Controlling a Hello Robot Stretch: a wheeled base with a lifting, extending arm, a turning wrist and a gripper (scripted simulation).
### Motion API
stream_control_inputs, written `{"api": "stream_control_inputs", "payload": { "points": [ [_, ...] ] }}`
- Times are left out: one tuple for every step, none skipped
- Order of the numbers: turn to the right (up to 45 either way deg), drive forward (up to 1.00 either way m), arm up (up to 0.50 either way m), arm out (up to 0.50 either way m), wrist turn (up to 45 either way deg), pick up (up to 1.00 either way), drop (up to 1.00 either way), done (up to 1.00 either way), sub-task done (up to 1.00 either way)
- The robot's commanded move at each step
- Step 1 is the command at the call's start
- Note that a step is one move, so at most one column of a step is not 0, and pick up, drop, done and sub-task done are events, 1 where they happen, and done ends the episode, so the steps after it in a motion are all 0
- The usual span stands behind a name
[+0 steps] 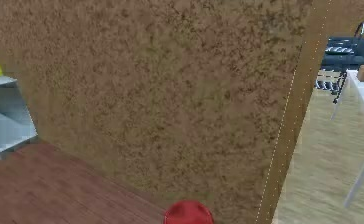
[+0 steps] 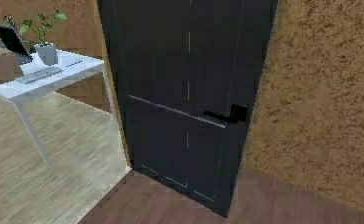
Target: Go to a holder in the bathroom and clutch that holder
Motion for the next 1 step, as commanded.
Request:
{"api": "stream_control_inputs", "payload": {
  "points": [
    [-45.0, 0.00, 0.00, 0.00, 0.0, 0.00, 0.00, 0.00, 0.00]
  ]
}}
